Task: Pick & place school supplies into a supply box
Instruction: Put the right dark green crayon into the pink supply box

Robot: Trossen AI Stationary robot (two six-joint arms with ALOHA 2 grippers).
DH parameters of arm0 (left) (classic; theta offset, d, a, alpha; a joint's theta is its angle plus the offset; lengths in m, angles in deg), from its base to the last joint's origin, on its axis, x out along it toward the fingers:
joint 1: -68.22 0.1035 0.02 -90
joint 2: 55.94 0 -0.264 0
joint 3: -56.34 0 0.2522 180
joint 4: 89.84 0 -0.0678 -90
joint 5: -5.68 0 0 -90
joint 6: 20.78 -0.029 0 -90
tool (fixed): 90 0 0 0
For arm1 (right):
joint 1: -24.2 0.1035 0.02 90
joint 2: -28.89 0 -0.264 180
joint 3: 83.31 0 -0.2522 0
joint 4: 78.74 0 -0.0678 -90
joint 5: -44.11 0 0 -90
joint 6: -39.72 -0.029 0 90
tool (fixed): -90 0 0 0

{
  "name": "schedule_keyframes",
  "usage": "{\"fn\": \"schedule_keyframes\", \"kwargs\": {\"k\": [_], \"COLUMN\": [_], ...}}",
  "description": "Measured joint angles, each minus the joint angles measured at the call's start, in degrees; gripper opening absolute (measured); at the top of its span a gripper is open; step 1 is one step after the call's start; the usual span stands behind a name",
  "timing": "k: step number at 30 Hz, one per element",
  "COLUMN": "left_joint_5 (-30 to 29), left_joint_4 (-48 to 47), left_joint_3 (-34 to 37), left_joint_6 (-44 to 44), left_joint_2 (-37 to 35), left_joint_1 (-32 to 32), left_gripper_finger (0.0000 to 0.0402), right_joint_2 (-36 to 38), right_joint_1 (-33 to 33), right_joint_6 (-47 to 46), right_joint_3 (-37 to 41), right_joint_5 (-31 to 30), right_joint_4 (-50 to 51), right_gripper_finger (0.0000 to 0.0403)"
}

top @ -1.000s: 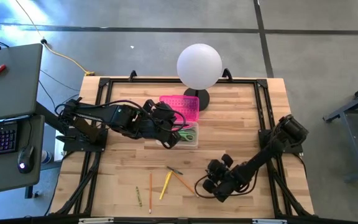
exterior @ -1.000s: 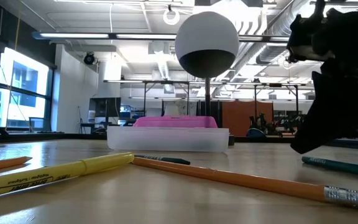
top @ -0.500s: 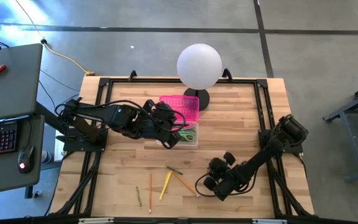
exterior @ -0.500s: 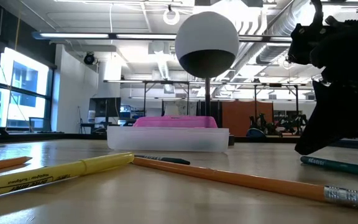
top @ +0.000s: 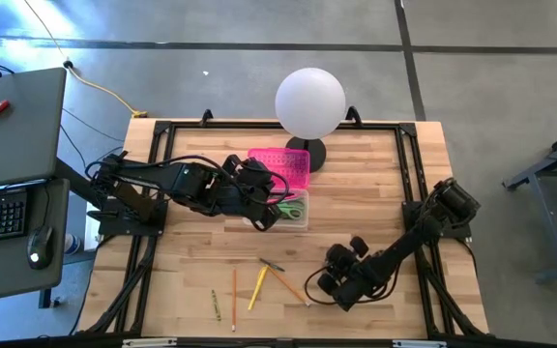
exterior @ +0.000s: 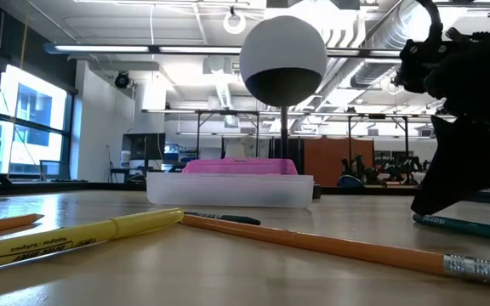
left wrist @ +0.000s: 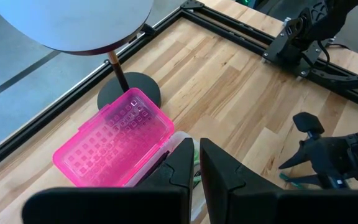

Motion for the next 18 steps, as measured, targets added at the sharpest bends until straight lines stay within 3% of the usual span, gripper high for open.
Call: {"fn": "schedule_keyframes", "kwargs": {"k": [10, 18], "left_joint_5": [0.02, -0.1], "left_joint_4": [-0.07, -0.2], "left_joint_3": [0.0, 0.0], "left_joint_6": [0.0, -0.02], "left_joint_2": [0.0, 0.0], "left_joint_1": [0.0, 0.0], "left_gripper_finger": [0.006, 0.006], "right_joint_2": [-4.65, -4.98], "right_joint_1": [-1.35, -1.03], "right_joint_6": [0.52, 6.89], "right_joint_3": [-0.2, -0.08], "right_joint_5": [2.02, -5.1], "right_joint_4": [-0.81, -1.61], "right_gripper_finger": [0.001, 0.0016]}}
